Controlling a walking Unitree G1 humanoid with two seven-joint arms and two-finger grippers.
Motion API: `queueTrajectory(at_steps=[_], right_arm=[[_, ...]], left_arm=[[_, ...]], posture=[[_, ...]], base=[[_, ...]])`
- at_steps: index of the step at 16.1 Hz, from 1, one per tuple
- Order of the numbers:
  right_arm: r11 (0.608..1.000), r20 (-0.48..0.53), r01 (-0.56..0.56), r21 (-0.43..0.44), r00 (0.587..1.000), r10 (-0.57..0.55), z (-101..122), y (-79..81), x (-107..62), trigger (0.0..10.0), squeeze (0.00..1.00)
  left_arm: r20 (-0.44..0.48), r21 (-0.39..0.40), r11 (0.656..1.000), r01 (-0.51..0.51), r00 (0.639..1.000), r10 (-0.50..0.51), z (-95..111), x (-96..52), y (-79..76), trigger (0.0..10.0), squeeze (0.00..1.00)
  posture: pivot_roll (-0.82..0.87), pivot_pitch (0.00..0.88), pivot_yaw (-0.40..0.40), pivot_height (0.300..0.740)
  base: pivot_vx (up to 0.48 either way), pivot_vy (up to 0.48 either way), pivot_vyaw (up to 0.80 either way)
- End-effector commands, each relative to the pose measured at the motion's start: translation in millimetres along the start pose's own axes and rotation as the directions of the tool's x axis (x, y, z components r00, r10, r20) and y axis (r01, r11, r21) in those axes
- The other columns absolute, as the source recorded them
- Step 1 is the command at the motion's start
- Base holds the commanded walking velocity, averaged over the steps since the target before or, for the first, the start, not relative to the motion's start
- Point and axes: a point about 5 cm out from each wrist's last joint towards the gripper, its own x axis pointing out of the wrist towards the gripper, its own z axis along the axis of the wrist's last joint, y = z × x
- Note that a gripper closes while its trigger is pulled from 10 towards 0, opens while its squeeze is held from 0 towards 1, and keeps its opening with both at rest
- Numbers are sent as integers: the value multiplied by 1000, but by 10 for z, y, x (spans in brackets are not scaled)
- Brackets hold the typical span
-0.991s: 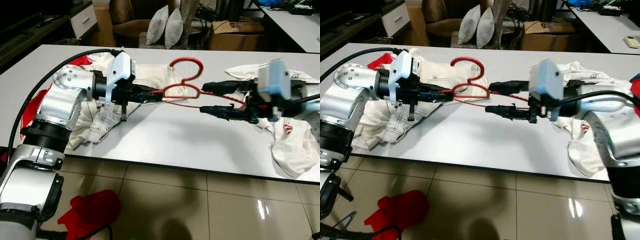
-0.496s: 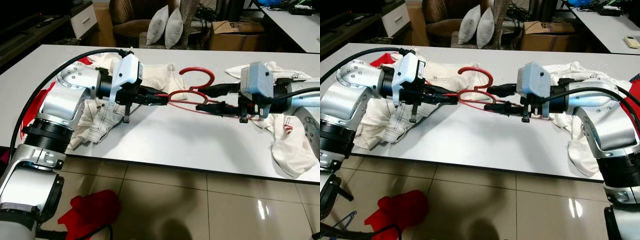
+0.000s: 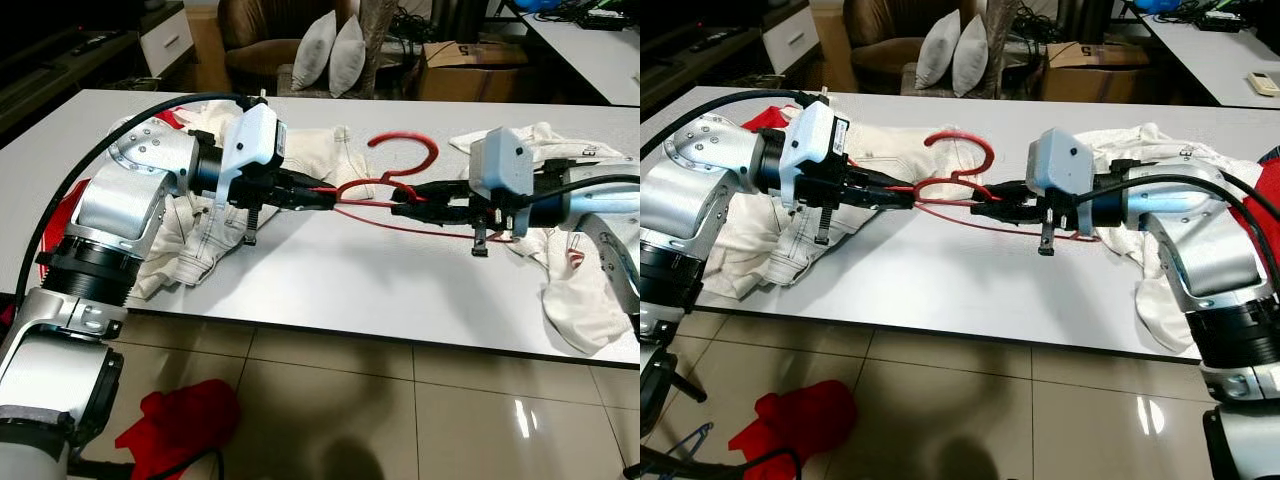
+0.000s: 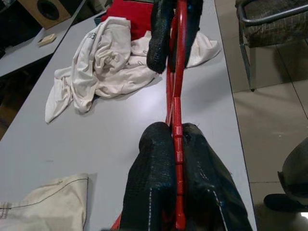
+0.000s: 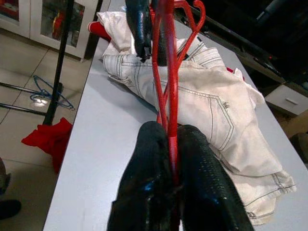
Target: Hang hanger
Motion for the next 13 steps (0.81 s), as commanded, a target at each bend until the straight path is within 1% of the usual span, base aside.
queueTrajectory(at_steps=[1,5,6,8,9,11,12,13], right_arm=[[1000,-8,7,-23,1000,-7,40,-40,8,0,0],[1000,6,18,-25,1000,-18,51,-69,16,0,0],[1000,14,15,-23,1000,-14,55,-67,13,0,0],[1000,25,8,-20,1000,-7,63,-60,11,0,0],[1000,29,6,-18,1000,-5,63,-56,6,0,0],[1000,29,22,-21,999,-22,60,-62,4,0,0],[999,24,30,-13,999,-29,55,-61,-5,0,0],[999,28,33,8,999,-33,51,-41,-33,0,0]], left_arm=[[26,37,999,26,999,-27,103,-1,-6,0,0],[26,27,999,27,999,-28,111,-15,-6,0,0],[26,19,1000,-17,1000,17,97,-25,33,10000,0],[52,-13,1000,-19,998,20,91,-43,47,10000,0],[78,-34,999,-15,997,17,95,-56,48,10000,1000],[107,-44,999,-15,994,20,93,-89,56,10000,1000],[129,-48,999,-7,992,13,101,-107,53,10000,1000],[176,-51,999,-4,984,13,139,-117,57,10000,1000]], posture=[[-170,0,59,740],[-162,0,60,740],[-159,0,61,740],[-160,0,61,740],[-163,0,62,740],[-163,0,62,740],[-181,0,74,740],[-187,0,78,740]], base=[[0,0,0],[0,0,0],[0,0,0],[0,0,0],[0,0,0],[0,0,0],[0,0,0],[0,0,0]])
